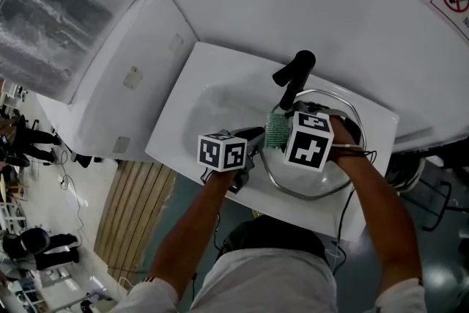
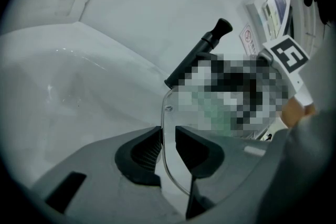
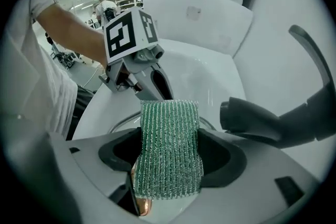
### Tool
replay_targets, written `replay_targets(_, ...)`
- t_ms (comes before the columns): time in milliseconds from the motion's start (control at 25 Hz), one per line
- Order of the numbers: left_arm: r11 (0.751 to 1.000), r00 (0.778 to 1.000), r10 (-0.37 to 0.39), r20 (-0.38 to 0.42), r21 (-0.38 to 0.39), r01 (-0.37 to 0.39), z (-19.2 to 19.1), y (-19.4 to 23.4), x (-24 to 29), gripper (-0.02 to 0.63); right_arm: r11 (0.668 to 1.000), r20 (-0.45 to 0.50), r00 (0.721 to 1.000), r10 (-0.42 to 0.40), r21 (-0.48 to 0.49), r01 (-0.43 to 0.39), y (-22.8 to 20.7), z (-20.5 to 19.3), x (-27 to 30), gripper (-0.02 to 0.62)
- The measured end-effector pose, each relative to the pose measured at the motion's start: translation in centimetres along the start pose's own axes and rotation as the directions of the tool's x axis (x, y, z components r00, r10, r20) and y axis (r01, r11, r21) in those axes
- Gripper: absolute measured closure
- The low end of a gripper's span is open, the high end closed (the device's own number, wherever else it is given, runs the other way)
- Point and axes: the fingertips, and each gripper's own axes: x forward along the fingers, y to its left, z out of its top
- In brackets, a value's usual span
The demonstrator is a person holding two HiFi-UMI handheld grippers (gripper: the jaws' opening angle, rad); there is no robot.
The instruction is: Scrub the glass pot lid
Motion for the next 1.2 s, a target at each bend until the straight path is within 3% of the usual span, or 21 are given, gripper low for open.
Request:
replay_targets(560,1.0,1.0,-0.003,-0.003,-0.004,0.003,0.0,0.1,0.0,0.511,0.96,-0.048,0.994,-0.099,0.259,0.108,-4.2,-6.7,-3.0,0.264)
replay_targets(680,1.0,1.0,-0.003,-0.002,-0.003,0.003,0.0,0.1,0.0,0.511,0.926,-0.067,0.988,-0.137,0.346,0.151,-4.8,-9.6,-3.7,0.264)
replay_targets(960,1.0,1.0,0.0,-0.001,-0.004,0.0,0.0,0.1,0.0,0.512,0.811,-0.096,0.974,-0.206,0.54,0.225,-5.1,-15.8,-5.4,0.264)
replay_targets(1080,1.0,1.0,0.003,0.0,-0.002,-0.003,0.0,0.1,0.0,0.511,0.772,-0.1,0.964,-0.247,0.581,0.258,-5.0,-17.1,-5.9,0.264)
replay_targets(1200,1.0,1.0,0.014,0.004,0.003,-0.014,0.0,0.1,0.0,0.512,0.757,-0.078,0.947,-0.312,0.582,0.297,-4.4,-16.7,-7.1,0.264)
